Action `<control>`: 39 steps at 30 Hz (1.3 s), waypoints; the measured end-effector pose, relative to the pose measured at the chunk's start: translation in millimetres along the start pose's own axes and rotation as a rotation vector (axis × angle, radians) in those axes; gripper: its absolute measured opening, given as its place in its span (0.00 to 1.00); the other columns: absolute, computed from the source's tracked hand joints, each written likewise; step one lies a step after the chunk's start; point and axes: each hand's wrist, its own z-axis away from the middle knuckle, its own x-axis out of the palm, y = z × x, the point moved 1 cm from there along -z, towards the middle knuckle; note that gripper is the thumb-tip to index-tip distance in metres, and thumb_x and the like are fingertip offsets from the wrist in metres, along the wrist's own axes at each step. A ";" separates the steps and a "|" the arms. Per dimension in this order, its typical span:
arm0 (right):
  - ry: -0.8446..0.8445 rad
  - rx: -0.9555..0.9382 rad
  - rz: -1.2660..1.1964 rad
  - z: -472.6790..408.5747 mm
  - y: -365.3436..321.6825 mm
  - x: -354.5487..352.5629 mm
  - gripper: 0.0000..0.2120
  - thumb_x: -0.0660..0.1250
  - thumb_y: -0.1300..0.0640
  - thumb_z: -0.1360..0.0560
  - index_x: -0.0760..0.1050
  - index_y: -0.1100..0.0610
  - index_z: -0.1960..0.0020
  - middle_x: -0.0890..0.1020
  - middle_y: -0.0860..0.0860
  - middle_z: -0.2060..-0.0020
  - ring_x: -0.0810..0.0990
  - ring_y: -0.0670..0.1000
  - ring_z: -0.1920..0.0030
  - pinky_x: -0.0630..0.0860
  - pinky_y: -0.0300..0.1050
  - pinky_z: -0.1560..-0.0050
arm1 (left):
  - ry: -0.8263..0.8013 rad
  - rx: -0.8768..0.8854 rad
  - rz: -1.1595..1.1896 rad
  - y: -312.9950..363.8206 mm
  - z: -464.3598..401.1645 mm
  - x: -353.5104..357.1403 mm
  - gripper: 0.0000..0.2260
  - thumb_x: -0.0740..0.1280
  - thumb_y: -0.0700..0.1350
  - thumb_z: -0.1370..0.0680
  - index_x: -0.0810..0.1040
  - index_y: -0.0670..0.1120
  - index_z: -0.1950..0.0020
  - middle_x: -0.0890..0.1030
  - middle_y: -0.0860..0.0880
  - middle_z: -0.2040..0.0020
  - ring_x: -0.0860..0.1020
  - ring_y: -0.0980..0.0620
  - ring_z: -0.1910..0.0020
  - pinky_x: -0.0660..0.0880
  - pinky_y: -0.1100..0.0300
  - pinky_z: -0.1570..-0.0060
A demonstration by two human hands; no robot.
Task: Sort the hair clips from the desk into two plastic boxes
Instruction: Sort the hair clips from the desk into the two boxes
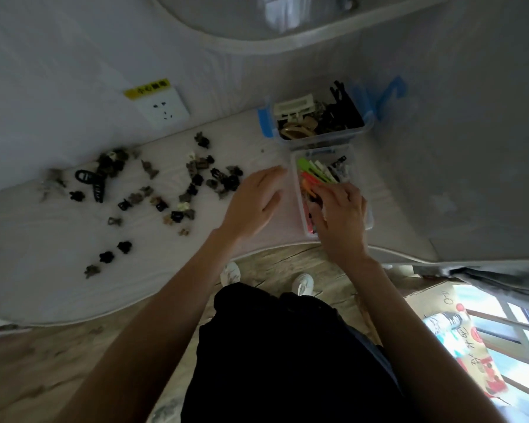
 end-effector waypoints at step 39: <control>-0.494 0.011 0.007 -17.2 -182.2 168.6 0.41 0.73 0.47 0.33 0.55 0.53 0.28 0.69 0.58 0.40 0.73 0.58 0.45 0.75 0.52 0.52 | -0.207 -0.540 0.017 -176.9 130.2 -111.6 0.50 0.76 0.53 0.35 0.45 0.49 0.24 0.60 0.42 0.30 0.64 0.44 0.33 0.69 0.51 0.38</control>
